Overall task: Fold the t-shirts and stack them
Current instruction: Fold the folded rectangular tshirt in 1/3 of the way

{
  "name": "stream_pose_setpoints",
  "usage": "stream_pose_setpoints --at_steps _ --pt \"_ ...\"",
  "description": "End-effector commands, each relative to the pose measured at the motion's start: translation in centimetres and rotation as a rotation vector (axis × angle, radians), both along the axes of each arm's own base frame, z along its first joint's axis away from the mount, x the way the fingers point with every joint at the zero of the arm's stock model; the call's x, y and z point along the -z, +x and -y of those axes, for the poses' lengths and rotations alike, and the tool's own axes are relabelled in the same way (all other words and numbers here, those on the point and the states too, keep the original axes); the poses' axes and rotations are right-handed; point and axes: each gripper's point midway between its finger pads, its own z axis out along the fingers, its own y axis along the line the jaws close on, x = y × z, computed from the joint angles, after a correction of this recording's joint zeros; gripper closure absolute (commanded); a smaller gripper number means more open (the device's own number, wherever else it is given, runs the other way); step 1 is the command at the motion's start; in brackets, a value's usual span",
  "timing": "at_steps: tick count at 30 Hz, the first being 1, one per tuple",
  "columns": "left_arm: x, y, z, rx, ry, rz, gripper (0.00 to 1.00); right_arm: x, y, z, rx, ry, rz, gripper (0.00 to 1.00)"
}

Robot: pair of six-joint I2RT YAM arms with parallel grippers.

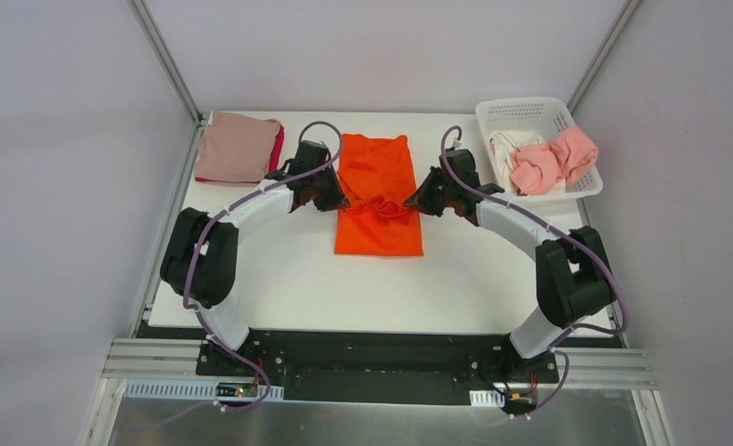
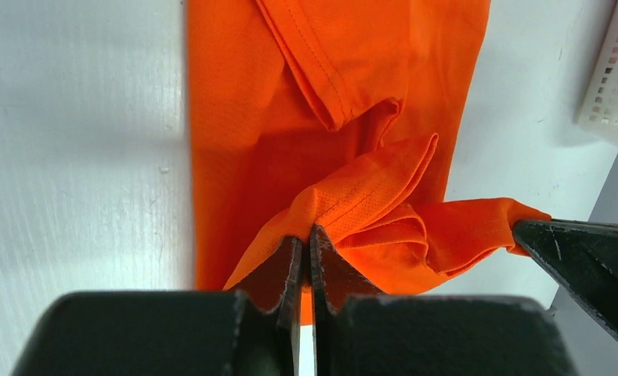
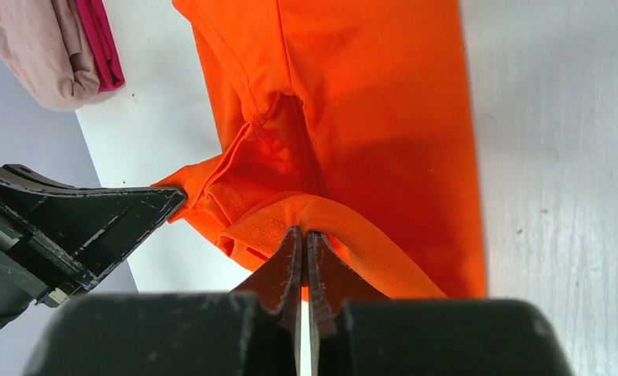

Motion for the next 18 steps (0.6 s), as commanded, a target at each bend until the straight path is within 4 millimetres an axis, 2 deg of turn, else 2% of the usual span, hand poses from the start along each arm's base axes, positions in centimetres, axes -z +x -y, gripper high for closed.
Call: stream_pose_setpoints --at_steps 1,7,14,15,18 --pt "-0.8 1.9 -0.3 0.015 -0.014 0.037 1.00 -1.8 2.5 -0.8 -0.021 0.036 0.075 1.00" --pt "0.7 2.7 -1.0 -0.001 -0.005 0.005 1.00 -0.2 3.9 0.0 0.008 0.030 0.057 1.00" --pt "2.3 3.7 -1.1 -0.010 -0.006 -0.031 1.00 2.1 4.7 -0.1 -0.001 0.038 0.001 1.00" --pt "2.5 3.9 -1.1 -0.011 -0.007 -0.033 0.98 2.6 4.8 -0.1 0.000 0.040 -0.013 1.00" --pt "2.7 4.0 -1.3 -0.015 -0.013 -0.042 0.82 2.7 5.7 -0.2 0.008 0.053 -0.004 1.00"
